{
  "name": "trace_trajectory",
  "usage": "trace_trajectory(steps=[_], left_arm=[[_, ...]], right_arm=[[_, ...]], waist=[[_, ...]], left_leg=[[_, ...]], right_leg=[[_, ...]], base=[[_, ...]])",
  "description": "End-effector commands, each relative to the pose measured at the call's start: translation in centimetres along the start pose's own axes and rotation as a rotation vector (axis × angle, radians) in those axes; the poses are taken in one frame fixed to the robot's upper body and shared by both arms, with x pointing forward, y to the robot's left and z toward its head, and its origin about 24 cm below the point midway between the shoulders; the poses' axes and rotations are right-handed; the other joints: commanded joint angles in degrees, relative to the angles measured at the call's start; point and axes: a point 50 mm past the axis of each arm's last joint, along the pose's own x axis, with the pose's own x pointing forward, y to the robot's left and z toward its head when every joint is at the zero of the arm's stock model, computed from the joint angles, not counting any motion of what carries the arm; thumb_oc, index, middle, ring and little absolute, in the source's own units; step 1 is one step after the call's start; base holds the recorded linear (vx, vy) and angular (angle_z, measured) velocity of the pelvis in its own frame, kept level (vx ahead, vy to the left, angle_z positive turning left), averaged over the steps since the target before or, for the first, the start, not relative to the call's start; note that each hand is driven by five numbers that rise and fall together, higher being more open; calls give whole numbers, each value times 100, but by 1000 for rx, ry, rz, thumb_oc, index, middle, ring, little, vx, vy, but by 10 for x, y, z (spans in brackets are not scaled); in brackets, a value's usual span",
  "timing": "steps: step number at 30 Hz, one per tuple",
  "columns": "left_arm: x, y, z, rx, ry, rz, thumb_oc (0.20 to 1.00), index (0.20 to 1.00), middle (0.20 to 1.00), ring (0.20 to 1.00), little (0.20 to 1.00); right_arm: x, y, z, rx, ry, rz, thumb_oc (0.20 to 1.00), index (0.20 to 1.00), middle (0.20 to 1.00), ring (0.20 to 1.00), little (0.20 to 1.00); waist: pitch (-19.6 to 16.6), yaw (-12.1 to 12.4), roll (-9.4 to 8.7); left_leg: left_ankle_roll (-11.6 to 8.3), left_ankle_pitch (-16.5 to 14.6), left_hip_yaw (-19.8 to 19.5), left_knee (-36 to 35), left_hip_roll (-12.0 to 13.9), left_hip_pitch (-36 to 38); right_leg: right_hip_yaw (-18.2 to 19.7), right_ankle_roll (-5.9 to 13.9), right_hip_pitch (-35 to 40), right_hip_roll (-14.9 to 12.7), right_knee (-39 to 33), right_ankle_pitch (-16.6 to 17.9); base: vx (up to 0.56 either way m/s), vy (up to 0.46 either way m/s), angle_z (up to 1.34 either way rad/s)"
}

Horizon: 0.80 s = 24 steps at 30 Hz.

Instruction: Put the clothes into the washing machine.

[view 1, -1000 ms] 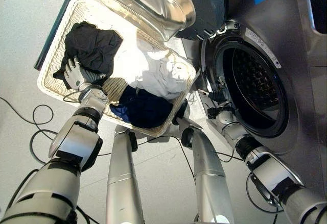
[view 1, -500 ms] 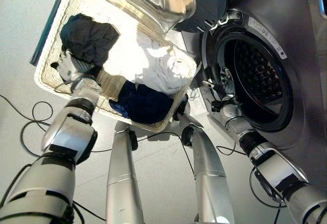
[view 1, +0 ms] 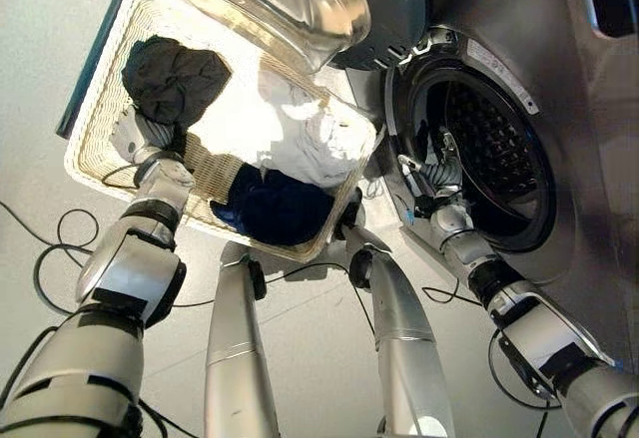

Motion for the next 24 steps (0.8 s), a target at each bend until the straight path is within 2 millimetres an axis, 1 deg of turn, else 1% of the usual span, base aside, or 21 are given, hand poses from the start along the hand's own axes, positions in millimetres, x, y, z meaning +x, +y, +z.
trace_trajectory(steps=[1,4,6,9,10,12,13,14,18,20,21,24], left_arm=[[-5,1,3,-29,-96,85,200,200,200,200,200],[-7,1,5,-42,-141,101,200,200,200,200,200],[-15,-2,9,-104,-222,128,200,200,200,200,200],[-25,-6,15,-117,-321,135,200,200,200,200,200],[-34,-11,19,-127,-394,136,200,200,200,200,200],[-41,-13,19,-138,-438,131,200,200,200,200,200],[-51,-17,20,-158,-486,124,200,200,200,200,200],[-51,-18,20,-159,-489,123,200,200,200,200,200],[-67,-23,25,-175,-595,107,200,200,200,200,200],[-70,-22,28,-170,-647,99,200,200,200,200,200],[-74,-23,30,-156,-709,88,200,200,200,200,200],[-74,-23,30,-156,-709,88,200,200,200,200,200]], right_arm=[[-7,-14,-1,32,-49,-53,1000,1000,1000,1000,1000],[-9,-14,-1,9,-63,-47,1000,1000,1000,1000,1000],[-13,-11,0,-74,-112,-25,1000,1000,1000,1000,1000],[-16,-8,3,-146,-161,-1,1000,1000,1000,1000,1000],[-17,-6,5,-193,-186,27,1000,1000,1000,1000,1000],[-17,-6,7,-230,-202,52,1000,1000,1000,1000,1000],[-18,-4,9,-282,-230,97,1000,1000,1000,1000,1000],[-18,-4,9,-289,-233,102,1000,1000,1000,1000,1000],[-20,4,17,-453,-345,217,1000,1000,1000,1000,1000],[-21,7,22,-545,-407,259,1000,1000,1000,1000,1000],[-21,11,27,-647,-481,303,1000,1000,1000,1000,1000],[-21,11,27,-647,-481,303,1000,1000,1000,1000,1000]], waist=[[-135,146,122],[-135,162,145],[-135,202,211],[-135,255,262],[-135,314,299],[-135,360,333],[-135,414,370],[-135,415,374],[-135,511,437],[-135,546,451],[-135,578,465],[-135,578,465]], left_leg=[[-214,311,356,-531,-285,193],[-206,279,373,-549,-294,348],[-180,190,408,-517,-328,612],[-163,120,416,-482,-343,773],[-143,63,396,-460,-386,928],[-137,42,391,-483,-413,1049],[-126,27,380,-520,-449,1167],[-126,26,377,-523,-451,1175],[-86,-43,320,-592,-517,1429],[-63,-53,320,-634,-534,1521],[-44,-58,311,-667,-552,1602],[-44,-58,311,-667,-552,1602]], right_leg=[[-57,720,254,5,250,-302],[-72,719,388,-17,266,-334],[-98,720,635,-92,313,-392],[-137,722,776,-172,361,-437],[-171,730,928,-225,371,-463],[-206,738,1052,-262,351,-485],[-247,748,1185,-297,300,-494],[-251,748,1195,-298,295,-494],[-287,800,1400,-380,291,-517],[-302,825,1471,-408,274,-505],[-324,853,1544,-440,242,-481],[-324,853,1544,-440,242,-481]], base=[[0,0,0],[0,0,0],[0,0,0],[2,-15,1],[2,-41,3],[-8,-30,6],[-15,-17,6],[-14,-22,7],[-1,-27,13],[0,-39,9],[1,-36,5],[0,-4,5]])
